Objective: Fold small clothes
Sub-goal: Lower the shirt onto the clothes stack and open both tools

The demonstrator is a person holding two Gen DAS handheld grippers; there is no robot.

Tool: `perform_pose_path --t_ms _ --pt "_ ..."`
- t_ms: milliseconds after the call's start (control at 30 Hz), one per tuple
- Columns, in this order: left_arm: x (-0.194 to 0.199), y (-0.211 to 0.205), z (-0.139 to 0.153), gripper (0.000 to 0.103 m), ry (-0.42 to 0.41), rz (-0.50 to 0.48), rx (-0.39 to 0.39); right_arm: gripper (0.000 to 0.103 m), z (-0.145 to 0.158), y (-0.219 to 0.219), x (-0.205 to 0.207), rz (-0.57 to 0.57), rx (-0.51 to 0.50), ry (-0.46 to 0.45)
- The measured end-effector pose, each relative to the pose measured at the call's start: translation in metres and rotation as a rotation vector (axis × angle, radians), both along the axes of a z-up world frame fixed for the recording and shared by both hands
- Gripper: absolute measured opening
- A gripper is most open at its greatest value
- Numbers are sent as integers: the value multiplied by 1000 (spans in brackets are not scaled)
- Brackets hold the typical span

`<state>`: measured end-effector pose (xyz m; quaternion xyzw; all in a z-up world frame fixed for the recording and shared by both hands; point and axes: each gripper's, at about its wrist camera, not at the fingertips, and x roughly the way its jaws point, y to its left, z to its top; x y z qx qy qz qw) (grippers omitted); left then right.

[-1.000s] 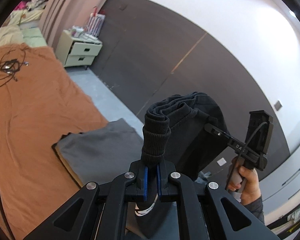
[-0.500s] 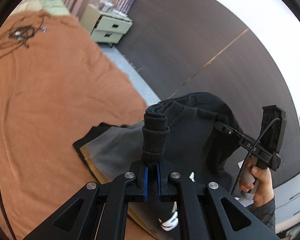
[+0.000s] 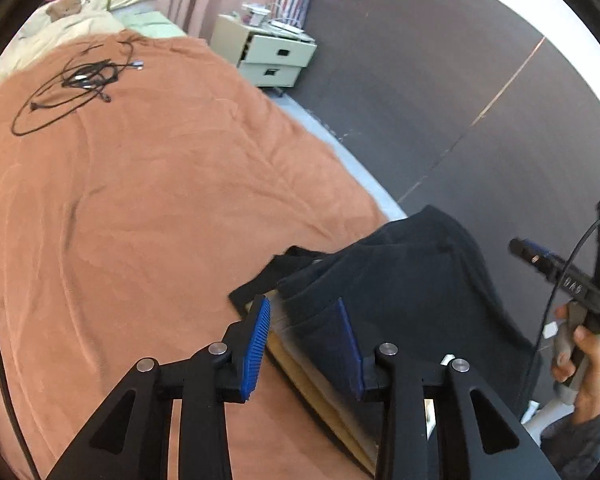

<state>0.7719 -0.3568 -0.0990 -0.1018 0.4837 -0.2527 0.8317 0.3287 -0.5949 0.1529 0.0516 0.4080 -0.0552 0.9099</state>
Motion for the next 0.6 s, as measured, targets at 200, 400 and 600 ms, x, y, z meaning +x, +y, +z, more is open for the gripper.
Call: perform_pose_path --t_ms 200,400,600 --pt "11 -27 -13 36 9 -69 6 39 -34 -7 4 53 40 158" --pt "29 -37 -36 35 12 -68 14 39 -44 -32 40 5 46 205" --pt "39 -42 -54 28 6 -71 55 38 -68 -26 68 -5 10 203"
